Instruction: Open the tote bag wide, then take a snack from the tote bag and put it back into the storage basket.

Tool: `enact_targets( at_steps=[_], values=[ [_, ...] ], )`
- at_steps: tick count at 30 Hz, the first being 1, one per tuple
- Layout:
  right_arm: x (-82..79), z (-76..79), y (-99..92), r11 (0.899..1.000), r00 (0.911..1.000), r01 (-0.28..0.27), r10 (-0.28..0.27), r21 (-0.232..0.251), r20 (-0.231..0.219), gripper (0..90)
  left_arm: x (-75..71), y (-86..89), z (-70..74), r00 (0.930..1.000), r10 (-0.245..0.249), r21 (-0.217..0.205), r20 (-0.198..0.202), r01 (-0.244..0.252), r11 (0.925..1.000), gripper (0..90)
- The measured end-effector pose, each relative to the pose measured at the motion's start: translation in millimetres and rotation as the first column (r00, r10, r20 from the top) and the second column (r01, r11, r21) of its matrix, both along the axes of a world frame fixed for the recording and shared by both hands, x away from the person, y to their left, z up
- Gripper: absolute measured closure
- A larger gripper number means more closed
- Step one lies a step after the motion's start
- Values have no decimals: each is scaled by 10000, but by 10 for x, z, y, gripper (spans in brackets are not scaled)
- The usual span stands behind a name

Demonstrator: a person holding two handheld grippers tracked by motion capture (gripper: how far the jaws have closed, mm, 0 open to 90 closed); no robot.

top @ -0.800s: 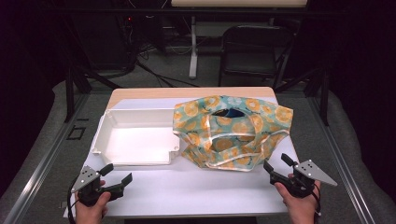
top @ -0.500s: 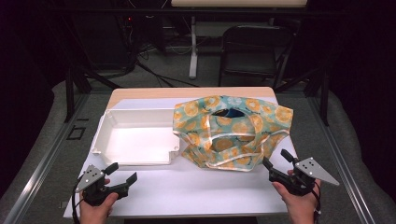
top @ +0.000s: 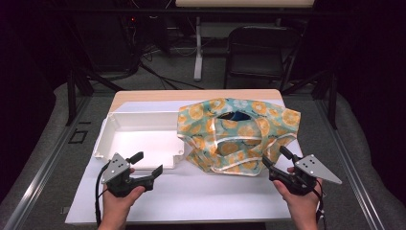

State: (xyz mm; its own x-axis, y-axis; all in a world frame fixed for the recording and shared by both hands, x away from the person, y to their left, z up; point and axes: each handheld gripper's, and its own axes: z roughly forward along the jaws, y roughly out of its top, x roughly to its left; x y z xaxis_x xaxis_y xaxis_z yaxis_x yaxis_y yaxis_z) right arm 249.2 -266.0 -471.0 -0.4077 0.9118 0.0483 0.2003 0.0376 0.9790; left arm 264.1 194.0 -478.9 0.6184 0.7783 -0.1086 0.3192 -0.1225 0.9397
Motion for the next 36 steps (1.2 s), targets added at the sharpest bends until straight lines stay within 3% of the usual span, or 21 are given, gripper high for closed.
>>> enact_targets(
  at_steps=[7, 12, 17, 21, 23, 28, 29, 36],
  values=[
    [45, 74, 82, 9998, 9997, -181, 180, 72, 162, 310, 154, -248, 52, 9993, -359, 2, 82, 359, 9994, 168],
    [82, 69, 121, 9998, 9998, -202, 202, 49, -10, 280, 215, -375, 100, 9983, -570, -120, 131, 572, 9983, 167],
    [101, 72, 187, 10000, 10000, -73, 73, -27, 8, 316, 260, -466, 128, 9970, -749, -168, 192, 752, 9970, 164],
    [109, 66, 197, 10000, 10000, 37, -37, -53, 76, 425, 298, -526, 150, 9966, -775, -325, 279, 784, 9964, 166],
    [102, 68, 197, 9998, 9997, -147, 149, -97, 169, 563, 311, -545, 155, 9966, -776, -436, 280, 788, 9959, 177],
    [111, 60, 208, 9983, 9988, -464, 469, -346, 121, 778, 345, -627, 182, 9940, -1020, -439, 385, 1037, 9936, 219],
    [103, 66, 216, 9979, 9982, -502, 514, -402, 302, 826, 350, -630, 195, 9938, -1031, -406, 414, 1047, 9937, 240],
    [90, 91, 192, 9986, 9980, -415, 430, -313, 469, 891, 383, -665, 245, 9918, -1144, -572, 574, 1177, 9914, 295]
  ],
)
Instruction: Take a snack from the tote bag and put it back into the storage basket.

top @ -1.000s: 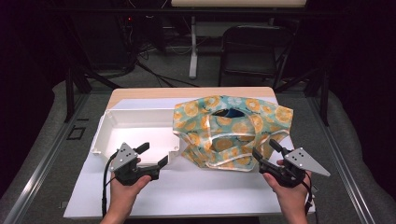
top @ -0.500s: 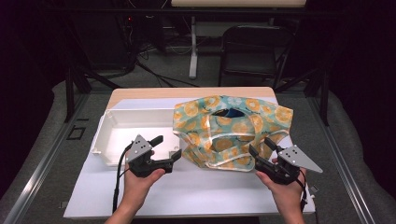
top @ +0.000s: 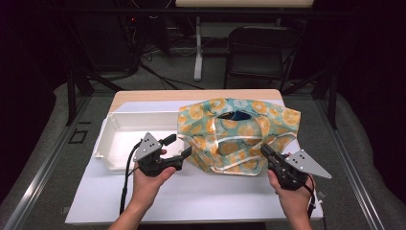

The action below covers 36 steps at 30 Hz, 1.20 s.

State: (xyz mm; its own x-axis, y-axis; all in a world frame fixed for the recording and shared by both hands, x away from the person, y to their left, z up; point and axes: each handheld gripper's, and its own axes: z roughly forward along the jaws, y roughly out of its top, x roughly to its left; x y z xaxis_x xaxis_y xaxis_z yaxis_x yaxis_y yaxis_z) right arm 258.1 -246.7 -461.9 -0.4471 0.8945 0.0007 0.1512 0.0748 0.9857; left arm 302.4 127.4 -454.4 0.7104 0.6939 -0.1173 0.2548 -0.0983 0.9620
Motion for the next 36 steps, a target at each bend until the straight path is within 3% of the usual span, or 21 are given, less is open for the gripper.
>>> enact_targets(
  at_steps=[14, 20, 26, 30, 36],
  values=[
    [-32, 63, -15, 9996, 9992, -264, 266, -72, 290, 900, 52, -12, 40, 10000, -62, -214, -5, 62, 9998, 499],
    [-33, 106, -7, 9995, 9986, -284, 289, -118, 438, 900, 80, 18, 52, 9994, -278, -313, -185, 272, 9991, 665],
    [-21, 173, -2, 9995, 9973, -315, 320, -96, 658, 900, 73, 37, 89, 9995, -271, -40, -148, 271, 9996, 844],
    [-13, 234, -32, 9997, 9965, -236, 231, 60, 806, 900, 71, 70, 119, 9993, -338, -212, -131, 336, 9992, 873],
    [21, 372, -79, 10000, 9934, -56, 54, 16, 1149, 900, 93, 132, 188, 9999, -40, -88, -109, 39, 10000, 900]
  ],
)
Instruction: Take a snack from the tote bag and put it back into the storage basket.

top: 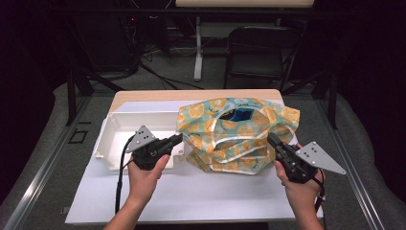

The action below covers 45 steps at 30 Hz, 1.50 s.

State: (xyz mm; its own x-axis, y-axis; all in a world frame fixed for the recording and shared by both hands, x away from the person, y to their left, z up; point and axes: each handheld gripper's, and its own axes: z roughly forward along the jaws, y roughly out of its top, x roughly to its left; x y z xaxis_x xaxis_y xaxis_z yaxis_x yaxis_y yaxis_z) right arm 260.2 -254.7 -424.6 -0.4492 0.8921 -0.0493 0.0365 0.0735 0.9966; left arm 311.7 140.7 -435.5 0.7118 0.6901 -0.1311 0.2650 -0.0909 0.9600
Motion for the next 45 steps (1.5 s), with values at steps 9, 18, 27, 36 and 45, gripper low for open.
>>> enact_targets(
  at_steps=[9, 18, 27, 36, 45],
  values=[
    [180, 132, -83, 9988, 9993, 354, -350, 332, -100, 900, 53, 102, -9, 9990, 263, 71, -359, -261, 9996, 900],
    [250, 53, -38, 9974, 9954, 682, -666, 215, -682, 519, -120, 73, 88, 9981, 532, -209, 310, -526, 9984, 531],
    [266, 47, -31, 9996, 9964, 252, -239, 152, -807, 853, -253, -312, 82, 9991, -224, 591, 362, 202, 9980, 455],
    [248, 47, 13, 9996, 9972, -229, 239, 143, -709, 888, -235, -746, -101, 9994, 345, 1374, 57, -350, 9899, 196],
    [217, 41, 31, 9977, 9962, -651, 662, 199, -569, 888, -182, -924, -156, 9974, 715, 2029, -8, -698, 9767, 276]
  ],
)
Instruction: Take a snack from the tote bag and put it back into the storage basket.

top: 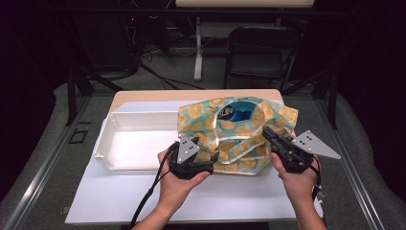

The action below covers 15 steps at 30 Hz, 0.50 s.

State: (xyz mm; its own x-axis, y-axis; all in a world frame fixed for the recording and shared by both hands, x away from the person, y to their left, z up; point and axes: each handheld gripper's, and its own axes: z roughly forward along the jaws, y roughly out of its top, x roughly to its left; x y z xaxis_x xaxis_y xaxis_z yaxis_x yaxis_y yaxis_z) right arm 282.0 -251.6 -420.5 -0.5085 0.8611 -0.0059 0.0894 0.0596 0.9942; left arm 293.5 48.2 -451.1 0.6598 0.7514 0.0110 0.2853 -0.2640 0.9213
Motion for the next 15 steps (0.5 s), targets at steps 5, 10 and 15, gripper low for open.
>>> enact_targets(
  at_steps=[5, 10, 15],
  values=[
    [-18, 1, 7, 9999, 9999, -85, 86, -58, 62, 891, 34, 56, 28, 9999, -54, -208, -124, 51, 9998, 659],
    [-20, 6, 5, 9998, 9999, -72, 73, -175, 108, 895, 52, 155, 100, 9980, -624, -545, -125, 616, 9966, 880],
    [-16, 27, 9, 9998, 9999, -22, 25, -178, 158, 898, 76, 238, 177, 9966, -820, -693, -76, 812, 9943, 900]
  ],
)
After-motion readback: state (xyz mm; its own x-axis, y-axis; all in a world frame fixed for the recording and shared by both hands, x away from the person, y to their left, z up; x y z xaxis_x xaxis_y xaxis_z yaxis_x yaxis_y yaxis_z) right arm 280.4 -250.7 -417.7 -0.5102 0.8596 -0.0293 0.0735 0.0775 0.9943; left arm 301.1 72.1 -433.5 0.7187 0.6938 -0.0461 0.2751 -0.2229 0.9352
